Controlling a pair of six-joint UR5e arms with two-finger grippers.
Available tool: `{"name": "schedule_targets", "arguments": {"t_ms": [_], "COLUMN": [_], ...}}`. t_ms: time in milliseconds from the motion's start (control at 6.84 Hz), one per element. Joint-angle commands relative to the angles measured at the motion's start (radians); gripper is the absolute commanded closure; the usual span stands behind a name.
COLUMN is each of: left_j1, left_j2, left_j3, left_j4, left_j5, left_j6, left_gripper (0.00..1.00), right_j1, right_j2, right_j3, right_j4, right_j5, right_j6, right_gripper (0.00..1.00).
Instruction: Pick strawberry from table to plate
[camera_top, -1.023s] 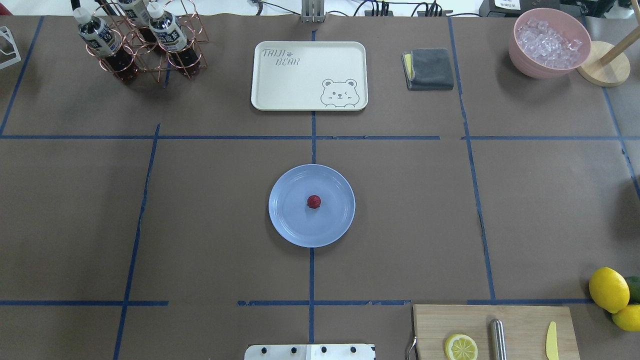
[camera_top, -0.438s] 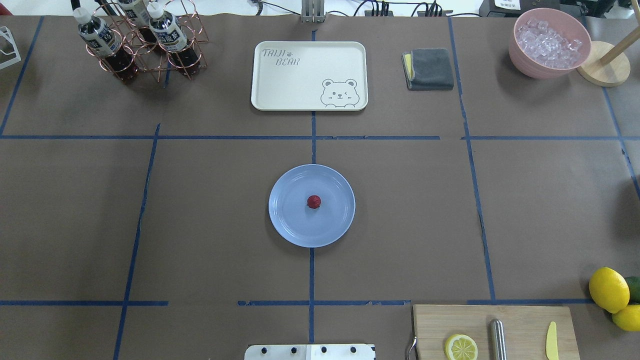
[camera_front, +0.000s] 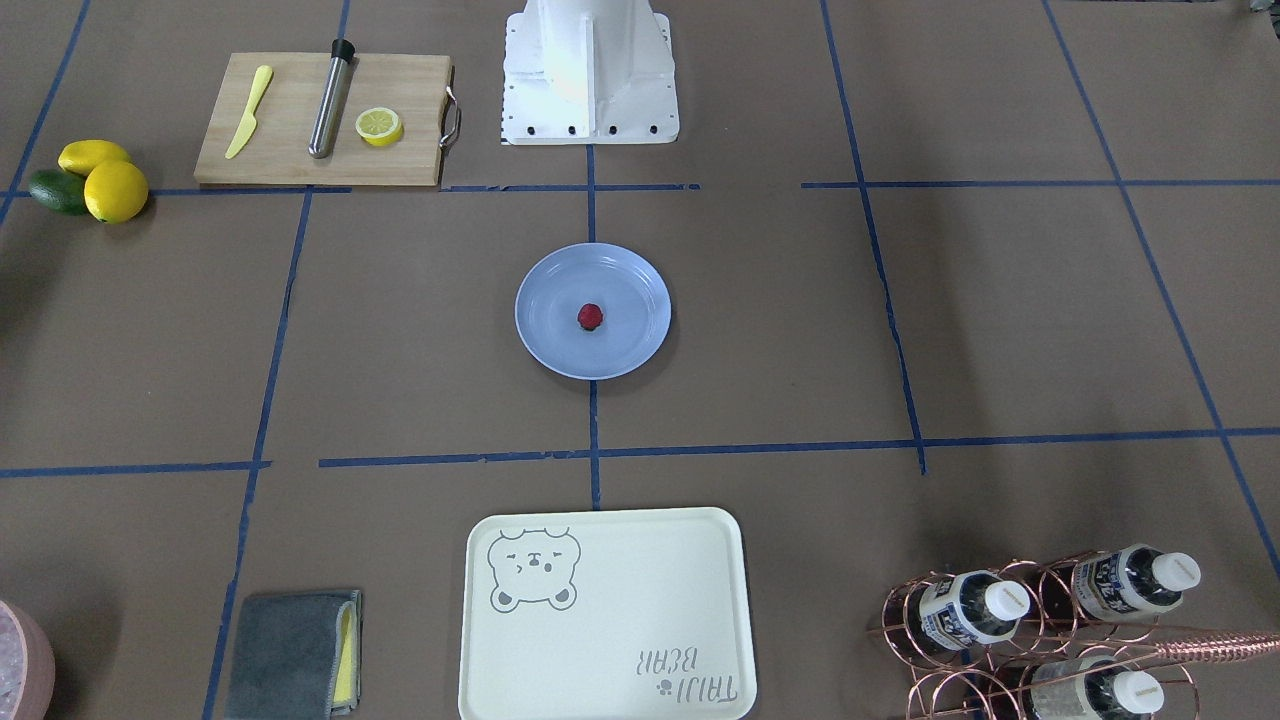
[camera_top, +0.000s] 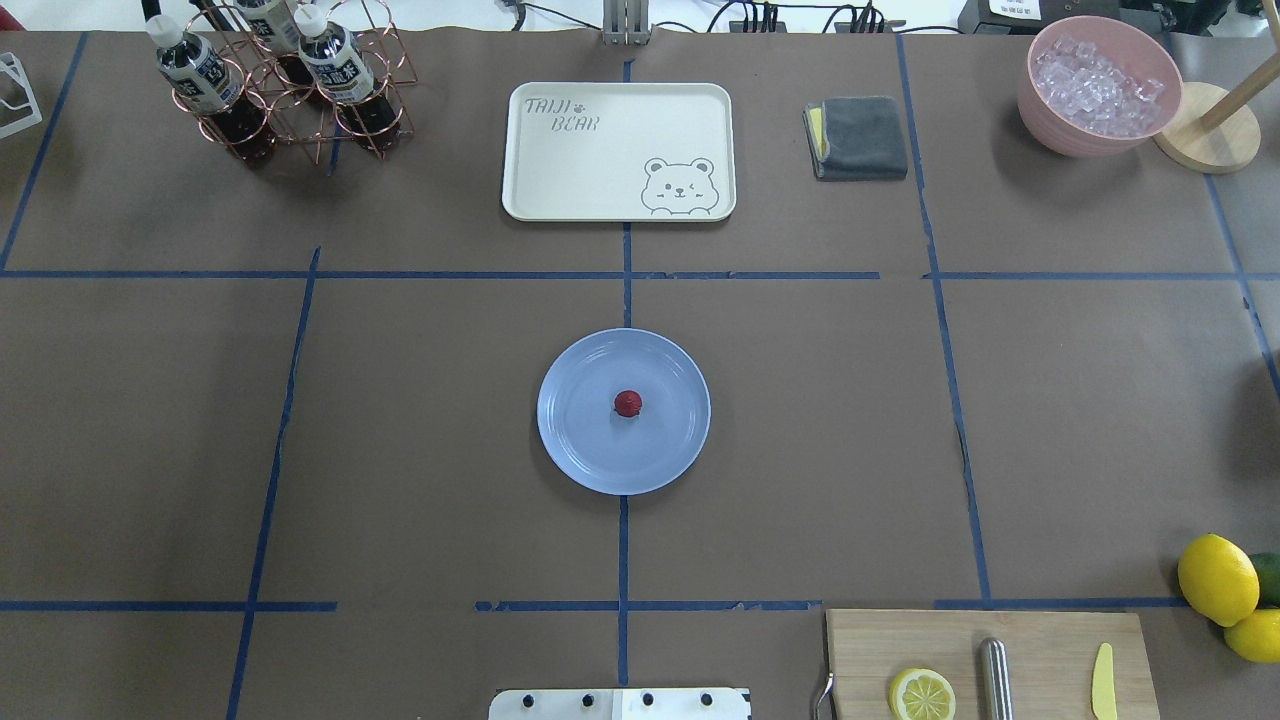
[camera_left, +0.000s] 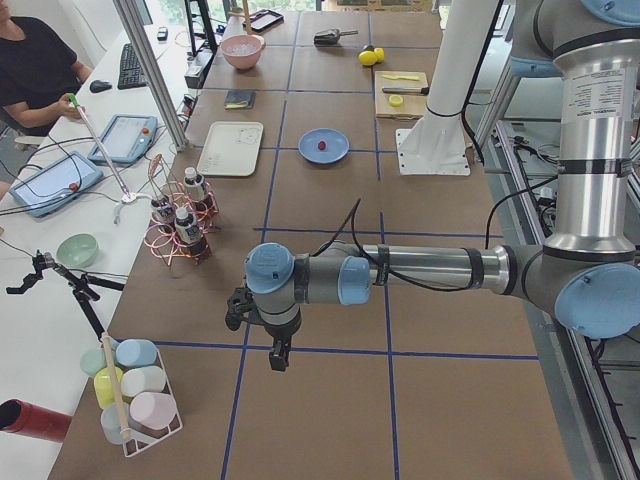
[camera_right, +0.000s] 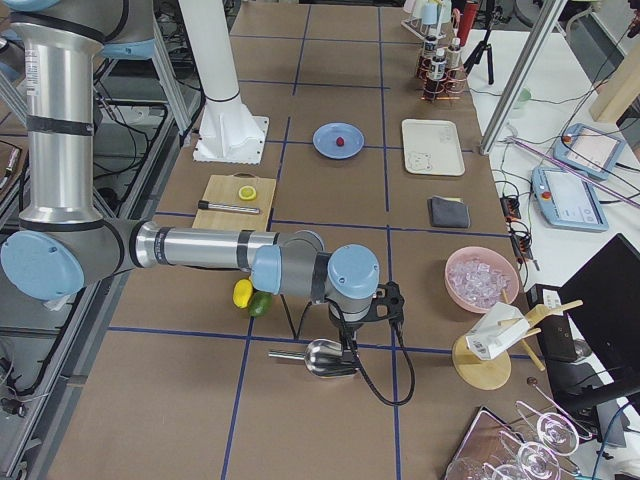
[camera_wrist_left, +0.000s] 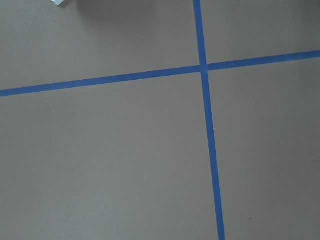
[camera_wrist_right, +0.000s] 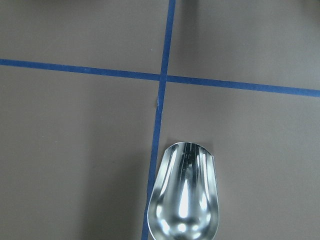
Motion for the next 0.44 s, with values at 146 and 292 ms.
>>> {"name": "schedule_targets", "arguments": {"t_ms": [146, 292], "left_j1": [0.001, 0.001], "left_j2": [-0.002, -0.002], "left_j3": [0.000, 0.001], "left_j4": [-0.001, -0.001], "left_j5": [0.000, 0.000], "left_j6": [0.002, 0.002], "left_gripper": [0.00, 0.00], "right_j1": [0.000, 0.000], "right_j2": [0.003, 0.004], "right_j3": [0.000, 0.000], "right_j4": [0.000, 0.000], "right_j5": [0.000, 0.000], "right_j6": [0.000, 0.000], "right_gripper": [0.00, 0.00]}}
